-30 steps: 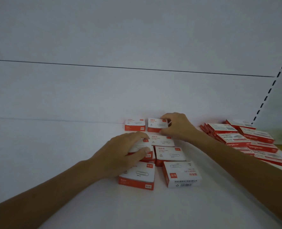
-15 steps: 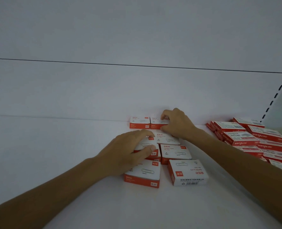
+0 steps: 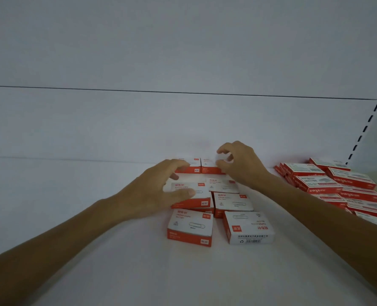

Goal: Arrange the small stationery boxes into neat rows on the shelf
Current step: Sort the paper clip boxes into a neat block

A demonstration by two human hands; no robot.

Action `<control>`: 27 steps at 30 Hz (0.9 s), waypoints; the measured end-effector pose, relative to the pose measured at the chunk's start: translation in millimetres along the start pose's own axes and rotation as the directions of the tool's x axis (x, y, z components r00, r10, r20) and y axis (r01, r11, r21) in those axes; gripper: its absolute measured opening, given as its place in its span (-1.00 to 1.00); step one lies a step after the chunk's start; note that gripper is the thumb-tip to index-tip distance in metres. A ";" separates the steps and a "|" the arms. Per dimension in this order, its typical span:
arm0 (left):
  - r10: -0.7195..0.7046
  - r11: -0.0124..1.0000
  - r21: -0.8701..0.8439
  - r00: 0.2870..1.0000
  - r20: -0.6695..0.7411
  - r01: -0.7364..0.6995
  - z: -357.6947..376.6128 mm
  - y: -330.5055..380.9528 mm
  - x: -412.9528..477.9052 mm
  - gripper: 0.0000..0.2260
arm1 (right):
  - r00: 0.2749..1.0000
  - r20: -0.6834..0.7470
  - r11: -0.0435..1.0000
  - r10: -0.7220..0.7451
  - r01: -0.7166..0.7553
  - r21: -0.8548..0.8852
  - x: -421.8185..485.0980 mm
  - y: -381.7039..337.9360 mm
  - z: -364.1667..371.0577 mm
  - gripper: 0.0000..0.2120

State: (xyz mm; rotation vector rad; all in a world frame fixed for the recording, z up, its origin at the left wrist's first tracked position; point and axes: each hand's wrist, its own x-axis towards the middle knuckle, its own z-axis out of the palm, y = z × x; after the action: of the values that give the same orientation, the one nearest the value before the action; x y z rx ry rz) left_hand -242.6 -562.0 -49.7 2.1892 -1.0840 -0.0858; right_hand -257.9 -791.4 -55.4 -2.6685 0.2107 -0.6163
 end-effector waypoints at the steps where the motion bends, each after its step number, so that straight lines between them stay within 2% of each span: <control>1: -0.013 1.000 -0.009 1.000 0.000 0.013 -3.7 -1.8 -3.2 -0.41 | 0.998 -0.014 0.998 -0.053 0.054 0.043 -6.2 -4.7 -5.2 -0.73; 3: -0.033 0.997 -0.066 0.998 -0.059 0.029 -8.3 -6.7 -12.8 -0.60 | 0.988 -0.004 0.980 -0.154 0.153 0.126 -22.8 -14.7 -14.5 -0.76; 5: -0.082 0.988 -0.139 0.983 -0.163 0.059 -10.4 -13.8 -24.0 -0.79 | 0.974 0.065 0.964 -0.215 0.201 0.176 -42.9 -25.0 -21.2 -0.67; 8: -0.119 0.985 -0.150 0.958 -0.262 0.082 -3.7 -19.6 -33.7 -0.82 | 0.949 0.224 0.971 -0.222 0.193 0.143 -64.7 -37.5 -24.0 -0.35; 10: -0.100 0.991 -0.115 0.962 -0.255 0.073 5.1 -17.3 -36.4 -0.83 | 0.933 0.256 0.967 -0.252 0.234 0.100 -71.5 -41.6 -20.0 -0.38; 13: -0.030 1.000 0.000 0.985 -0.167 0.030 11.9 -15.3 -40.3 -0.70 | 0.941 0.191 0.959 -0.279 0.265 0.097 -74.5 -41.4 -16.5 -0.59; 17: 0.045 0.998 0.058 0.995 -0.089 -0.040 8.7 -17.5 -45.3 -0.57 | 0.955 0.097 0.957 -0.279 0.268 0.114 -75.4 -38.4 -13.1 -0.57; 24: 0.088 0.996 0.031 0.988 -0.130 -0.085 9.7 -13.5 -45.6 -0.51 | 0.950 -0.108 0.925 -0.293 0.310 0.218 -73.5 -39.8 -14.8 -0.55; 27: 0.110 0.994 0.018 0.979 -0.170 -0.108 9.0 -8.7 -44.8 -0.47 | 0.923 -0.201 0.913 -0.327 0.363 0.184 -71.5 -42.2 -17.1 -0.53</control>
State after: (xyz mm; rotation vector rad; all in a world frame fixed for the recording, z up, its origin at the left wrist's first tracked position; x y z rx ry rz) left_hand -268.9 -530.8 -72.1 2.0976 -1.1057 0.1531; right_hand -327.0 -742.3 -52.0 -2.4554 -0.2808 -0.9171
